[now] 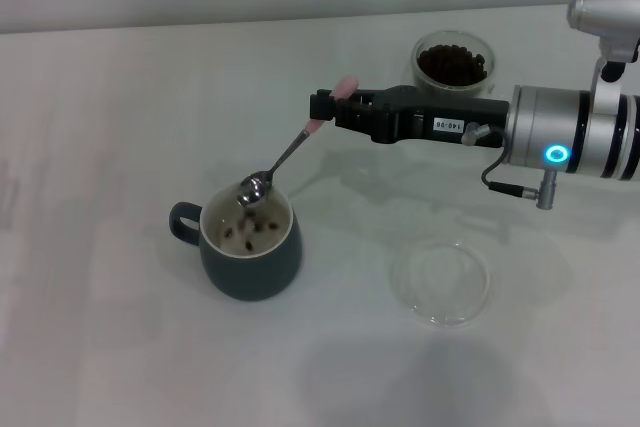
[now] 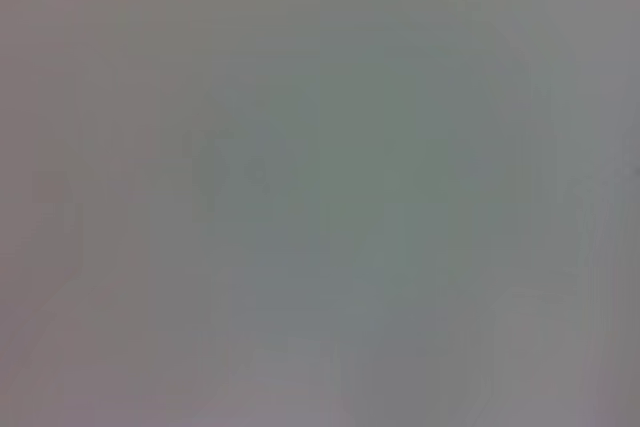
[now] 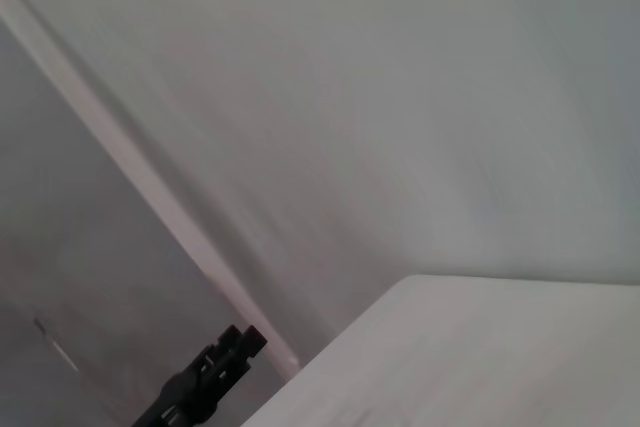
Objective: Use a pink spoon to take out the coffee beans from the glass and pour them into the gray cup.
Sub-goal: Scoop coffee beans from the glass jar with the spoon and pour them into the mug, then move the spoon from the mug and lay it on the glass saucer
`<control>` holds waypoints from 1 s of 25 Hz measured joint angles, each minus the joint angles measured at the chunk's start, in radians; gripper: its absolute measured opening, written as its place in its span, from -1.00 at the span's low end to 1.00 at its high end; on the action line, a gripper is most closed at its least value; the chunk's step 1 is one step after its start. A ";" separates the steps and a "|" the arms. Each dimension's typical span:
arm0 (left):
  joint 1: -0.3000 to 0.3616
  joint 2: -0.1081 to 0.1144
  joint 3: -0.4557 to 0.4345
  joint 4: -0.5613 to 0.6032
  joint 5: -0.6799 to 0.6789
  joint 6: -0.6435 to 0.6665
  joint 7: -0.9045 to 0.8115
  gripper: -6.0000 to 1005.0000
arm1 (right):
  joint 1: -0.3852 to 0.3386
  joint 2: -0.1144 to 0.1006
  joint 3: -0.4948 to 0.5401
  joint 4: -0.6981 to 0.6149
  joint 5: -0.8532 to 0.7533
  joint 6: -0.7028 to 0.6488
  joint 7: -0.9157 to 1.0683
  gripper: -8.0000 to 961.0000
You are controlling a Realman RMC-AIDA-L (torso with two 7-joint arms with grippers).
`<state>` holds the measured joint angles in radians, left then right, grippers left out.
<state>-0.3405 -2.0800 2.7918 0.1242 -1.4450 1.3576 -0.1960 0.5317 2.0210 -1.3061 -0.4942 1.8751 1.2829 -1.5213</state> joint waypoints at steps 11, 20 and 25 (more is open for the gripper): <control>-0.002 0.000 0.000 0.000 -0.012 0.000 -0.002 0.53 | -0.037 -0.012 0.015 -0.066 0.007 0.042 0.004 -0.70; -0.002 0.000 0.000 0.000 -0.014 0.000 -0.002 0.53 | -0.065 -0.020 0.112 -0.084 0.000 0.141 0.007 -0.70; -0.002 0.000 0.000 0.000 -0.014 0.000 -0.002 0.53 | -0.074 -0.022 0.125 -0.090 0.000 0.150 0.007 -0.70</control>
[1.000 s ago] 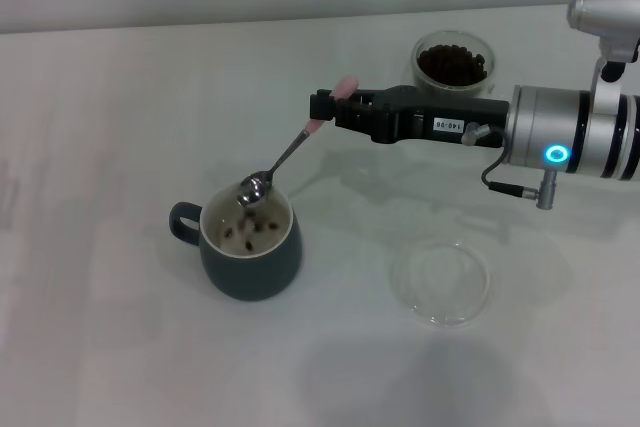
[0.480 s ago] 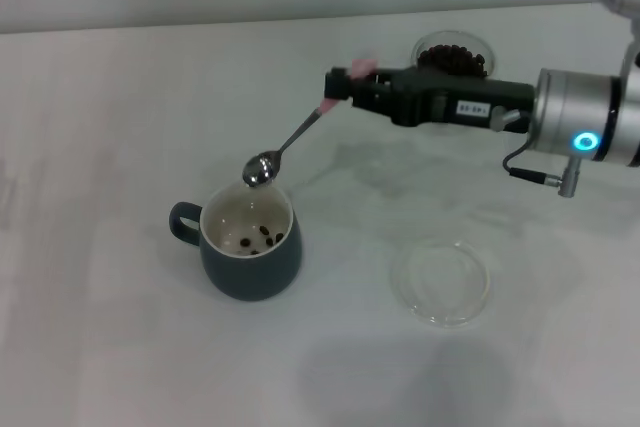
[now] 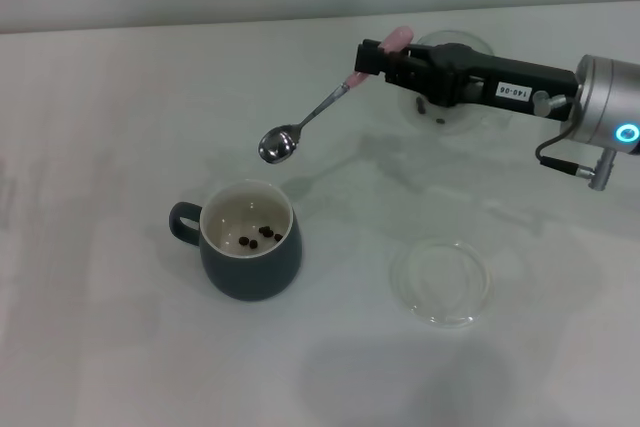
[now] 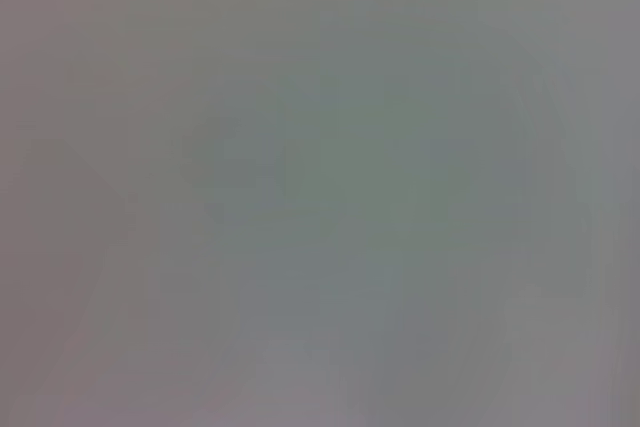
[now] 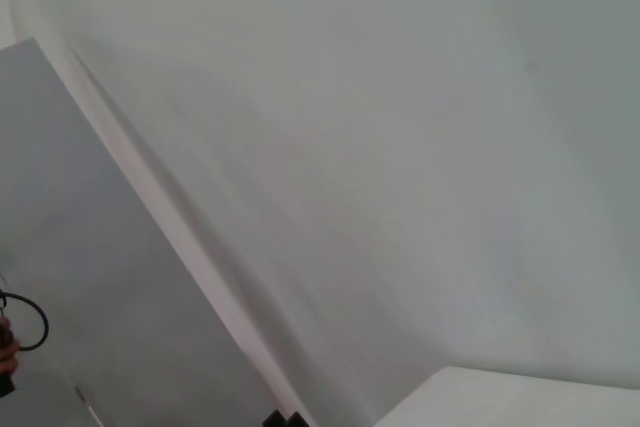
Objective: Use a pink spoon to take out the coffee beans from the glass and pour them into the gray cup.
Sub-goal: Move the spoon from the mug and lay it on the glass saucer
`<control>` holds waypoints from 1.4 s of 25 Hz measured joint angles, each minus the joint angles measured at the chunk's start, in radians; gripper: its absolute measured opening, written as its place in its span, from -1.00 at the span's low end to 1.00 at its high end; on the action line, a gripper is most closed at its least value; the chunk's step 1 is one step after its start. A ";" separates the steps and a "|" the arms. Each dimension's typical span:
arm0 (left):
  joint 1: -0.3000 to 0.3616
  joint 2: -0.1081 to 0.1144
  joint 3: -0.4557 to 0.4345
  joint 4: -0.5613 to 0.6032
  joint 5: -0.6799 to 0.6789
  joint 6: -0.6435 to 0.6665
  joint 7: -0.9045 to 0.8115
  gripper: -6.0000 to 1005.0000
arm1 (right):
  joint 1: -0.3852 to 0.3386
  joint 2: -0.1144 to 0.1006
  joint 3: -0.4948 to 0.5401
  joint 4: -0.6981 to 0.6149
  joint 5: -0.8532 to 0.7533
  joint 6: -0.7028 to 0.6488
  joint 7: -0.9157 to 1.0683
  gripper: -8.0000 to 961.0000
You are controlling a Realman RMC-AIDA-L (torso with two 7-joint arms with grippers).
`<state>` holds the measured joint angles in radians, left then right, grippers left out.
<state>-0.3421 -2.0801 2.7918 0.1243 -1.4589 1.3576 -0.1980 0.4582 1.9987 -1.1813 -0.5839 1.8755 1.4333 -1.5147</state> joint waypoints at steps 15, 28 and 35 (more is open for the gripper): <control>-0.002 0.002 0.000 0.000 0.000 0.000 0.000 0.53 | -0.001 -0.007 0.019 0.005 0.003 0.007 0.004 -0.70; -0.001 0.001 0.000 0.000 -0.015 0.000 0.000 0.53 | -0.073 -0.173 0.115 0.072 -0.020 0.091 0.051 -0.70; -0.002 0.002 0.000 0.000 -0.015 0.000 0.001 0.53 | -0.080 -0.214 0.117 0.178 -0.183 0.092 0.051 -0.70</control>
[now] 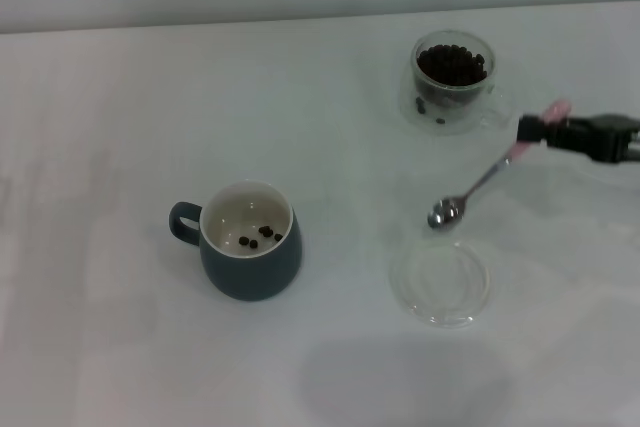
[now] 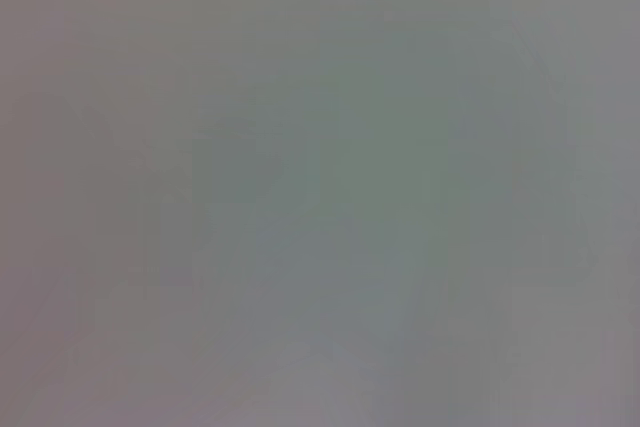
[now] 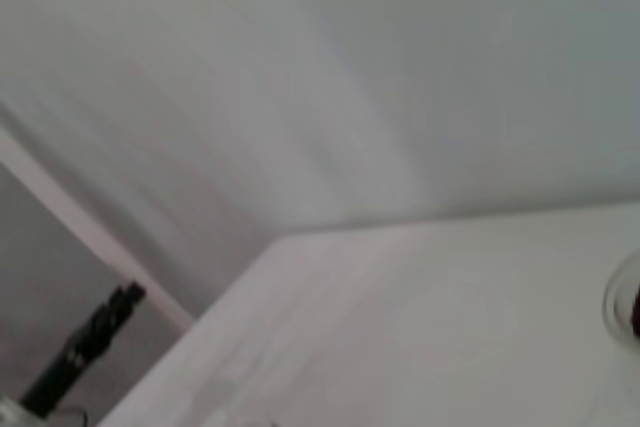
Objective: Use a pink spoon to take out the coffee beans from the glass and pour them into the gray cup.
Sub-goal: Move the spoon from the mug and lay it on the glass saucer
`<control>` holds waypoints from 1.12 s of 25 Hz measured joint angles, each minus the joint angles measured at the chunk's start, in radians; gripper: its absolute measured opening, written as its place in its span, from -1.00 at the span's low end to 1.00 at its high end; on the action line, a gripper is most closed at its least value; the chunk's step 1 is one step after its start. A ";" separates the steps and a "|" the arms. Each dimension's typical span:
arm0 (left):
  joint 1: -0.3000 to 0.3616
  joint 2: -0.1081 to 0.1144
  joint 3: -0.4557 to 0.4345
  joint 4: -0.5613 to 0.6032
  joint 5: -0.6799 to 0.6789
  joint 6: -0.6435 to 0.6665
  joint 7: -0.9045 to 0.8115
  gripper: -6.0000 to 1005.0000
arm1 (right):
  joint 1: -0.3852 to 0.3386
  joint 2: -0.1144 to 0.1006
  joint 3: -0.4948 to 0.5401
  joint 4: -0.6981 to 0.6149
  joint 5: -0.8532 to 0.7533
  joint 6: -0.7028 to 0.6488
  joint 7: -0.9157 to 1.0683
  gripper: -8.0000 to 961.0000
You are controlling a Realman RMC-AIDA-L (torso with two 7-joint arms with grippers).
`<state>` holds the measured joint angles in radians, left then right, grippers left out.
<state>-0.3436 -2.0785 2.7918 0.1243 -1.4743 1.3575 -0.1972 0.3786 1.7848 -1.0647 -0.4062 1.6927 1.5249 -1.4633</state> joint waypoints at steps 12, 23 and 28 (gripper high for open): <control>-0.014 -0.001 0.000 0.000 0.000 -0.001 0.002 0.53 | 0.006 0.019 0.000 0.005 -0.116 -0.019 0.000 -0.70; -0.011 -0.003 0.000 0.000 0.000 -0.002 0.001 0.53 | 0.010 0.051 0.000 0.006 -0.172 -0.058 0.008 -0.70; -0.011 -0.003 0.000 0.001 0.000 -0.002 0.000 0.53 | 0.014 0.055 0.000 0.030 -0.172 -0.067 0.009 -0.70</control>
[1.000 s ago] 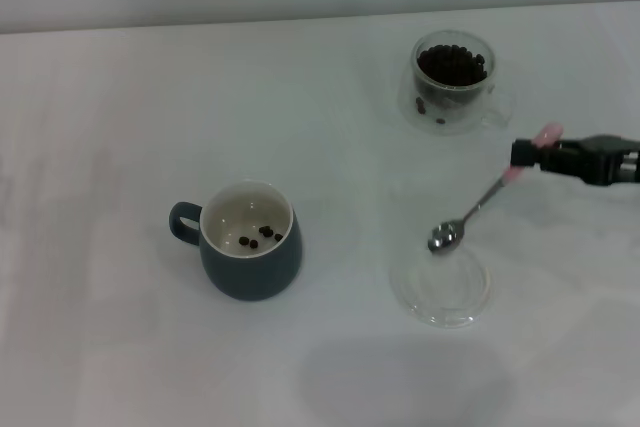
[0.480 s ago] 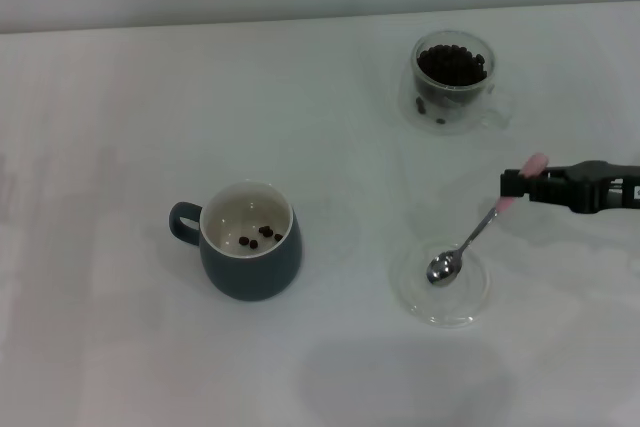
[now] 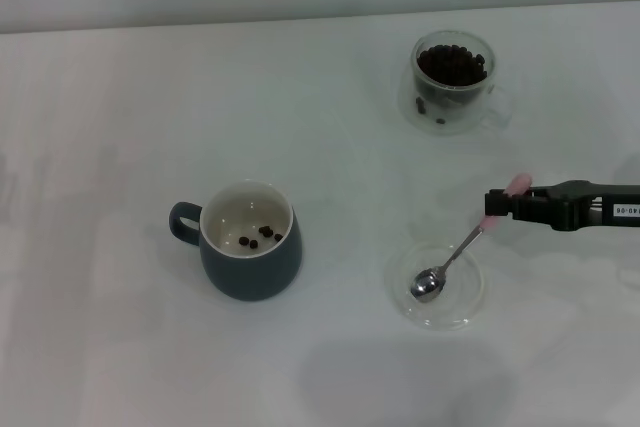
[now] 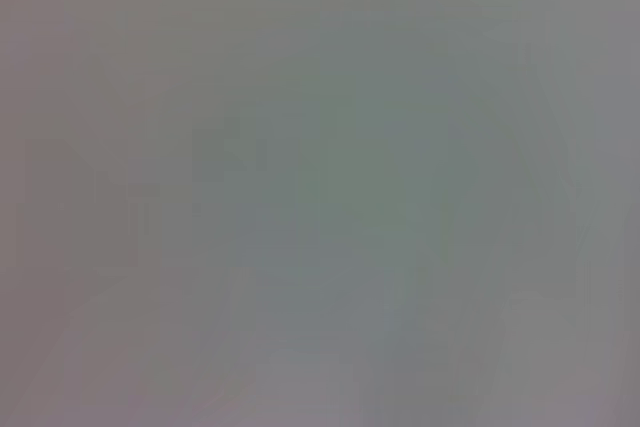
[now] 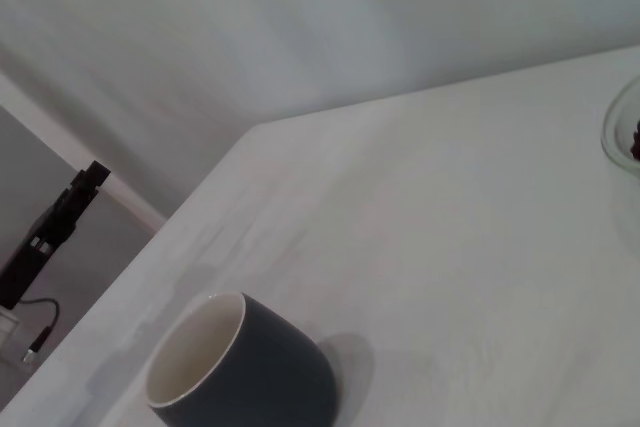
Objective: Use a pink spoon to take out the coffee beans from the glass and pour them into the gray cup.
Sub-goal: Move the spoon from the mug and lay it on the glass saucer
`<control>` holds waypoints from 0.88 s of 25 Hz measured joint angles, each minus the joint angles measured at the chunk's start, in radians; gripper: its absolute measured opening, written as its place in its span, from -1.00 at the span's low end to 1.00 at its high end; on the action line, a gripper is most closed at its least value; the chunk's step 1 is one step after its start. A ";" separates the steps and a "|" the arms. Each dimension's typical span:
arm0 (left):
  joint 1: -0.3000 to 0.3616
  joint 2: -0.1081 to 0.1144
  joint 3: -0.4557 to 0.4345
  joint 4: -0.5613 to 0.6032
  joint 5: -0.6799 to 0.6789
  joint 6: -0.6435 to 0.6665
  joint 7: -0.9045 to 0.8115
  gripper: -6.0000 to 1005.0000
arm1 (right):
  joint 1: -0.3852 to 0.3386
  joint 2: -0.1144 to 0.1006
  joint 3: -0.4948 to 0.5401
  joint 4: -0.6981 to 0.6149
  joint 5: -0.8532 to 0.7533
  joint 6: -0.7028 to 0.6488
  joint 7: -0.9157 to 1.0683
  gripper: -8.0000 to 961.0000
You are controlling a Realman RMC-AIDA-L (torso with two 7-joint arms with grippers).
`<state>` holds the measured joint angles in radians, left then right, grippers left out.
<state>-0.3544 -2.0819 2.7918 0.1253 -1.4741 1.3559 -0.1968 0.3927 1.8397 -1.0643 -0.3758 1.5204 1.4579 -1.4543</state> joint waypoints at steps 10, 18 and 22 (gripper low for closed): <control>-0.002 0.000 0.000 0.000 0.000 0.000 0.000 0.53 | 0.007 0.005 0.000 0.028 0.001 -0.051 0.001 -0.70; -0.004 0.001 0.000 -0.001 0.000 0.000 -0.001 0.53 | 0.008 0.004 0.000 0.036 0.001 -0.075 0.001 -0.69; -0.009 0.002 0.000 -0.001 0.000 0.000 -0.001 0.53 | 0.008 0.004 -0.006 0.037 -0.002 -0.089 0.000 -0.69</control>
<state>-0.3636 -2.0801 2.7919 0.1242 -1.4741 1.3561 -0.1979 0.4002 1.8434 -1.0701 -0.3390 1.5183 1.3689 -1.4544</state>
